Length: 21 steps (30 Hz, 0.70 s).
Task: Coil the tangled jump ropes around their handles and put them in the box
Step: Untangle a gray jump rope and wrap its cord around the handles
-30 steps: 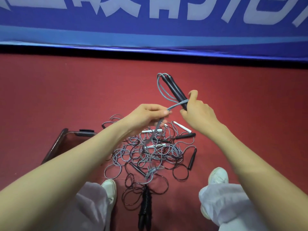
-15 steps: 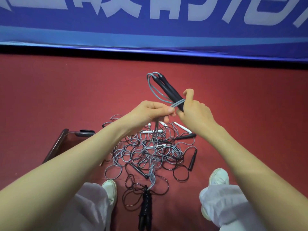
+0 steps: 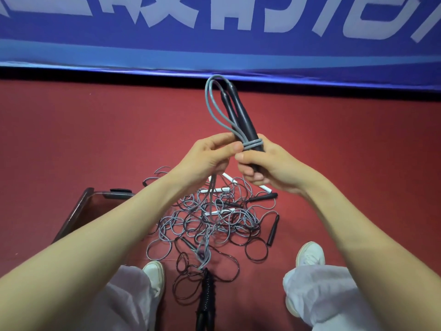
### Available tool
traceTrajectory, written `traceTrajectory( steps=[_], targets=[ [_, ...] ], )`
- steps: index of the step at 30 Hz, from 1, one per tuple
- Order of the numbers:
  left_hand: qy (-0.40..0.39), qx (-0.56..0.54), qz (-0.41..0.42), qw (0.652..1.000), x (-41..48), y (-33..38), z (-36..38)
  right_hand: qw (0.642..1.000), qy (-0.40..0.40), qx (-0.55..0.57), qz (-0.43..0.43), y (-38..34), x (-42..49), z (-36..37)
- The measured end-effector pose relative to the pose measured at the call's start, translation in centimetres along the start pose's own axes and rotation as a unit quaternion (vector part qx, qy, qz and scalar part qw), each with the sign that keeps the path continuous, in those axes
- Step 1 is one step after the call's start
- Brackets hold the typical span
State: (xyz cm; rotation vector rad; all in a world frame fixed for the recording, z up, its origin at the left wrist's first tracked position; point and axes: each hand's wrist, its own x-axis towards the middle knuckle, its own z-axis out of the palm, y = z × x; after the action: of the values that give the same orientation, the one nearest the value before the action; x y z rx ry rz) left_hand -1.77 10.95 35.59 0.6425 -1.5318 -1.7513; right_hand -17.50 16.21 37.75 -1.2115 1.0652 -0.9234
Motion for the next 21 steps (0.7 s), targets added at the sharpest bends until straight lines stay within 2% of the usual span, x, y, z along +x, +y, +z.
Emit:
traceTrajectory(
  steps=[6, 14, 21],
  targets=[
    [0.045, -0.008, -0.035, 0.998, -0.3, -0.7, 0.0, 1.0, 0.025, 0.001, 0.017, 0.2, 0.0, 0.1],
    [0.09, -0.01, -0.034, 0.995, 0.0, -0.6, 0.1, 0.997, 0.074, 0.032, 0.009, 0.3, 0.8, 0.8],
    [0.073, 0.009, -0.043, 0.996, 0.0, -0.4, -0.9, 0.999, 0.013, 0.034, -0.018, 0.2, 0.7, 0.6]
  ],
)
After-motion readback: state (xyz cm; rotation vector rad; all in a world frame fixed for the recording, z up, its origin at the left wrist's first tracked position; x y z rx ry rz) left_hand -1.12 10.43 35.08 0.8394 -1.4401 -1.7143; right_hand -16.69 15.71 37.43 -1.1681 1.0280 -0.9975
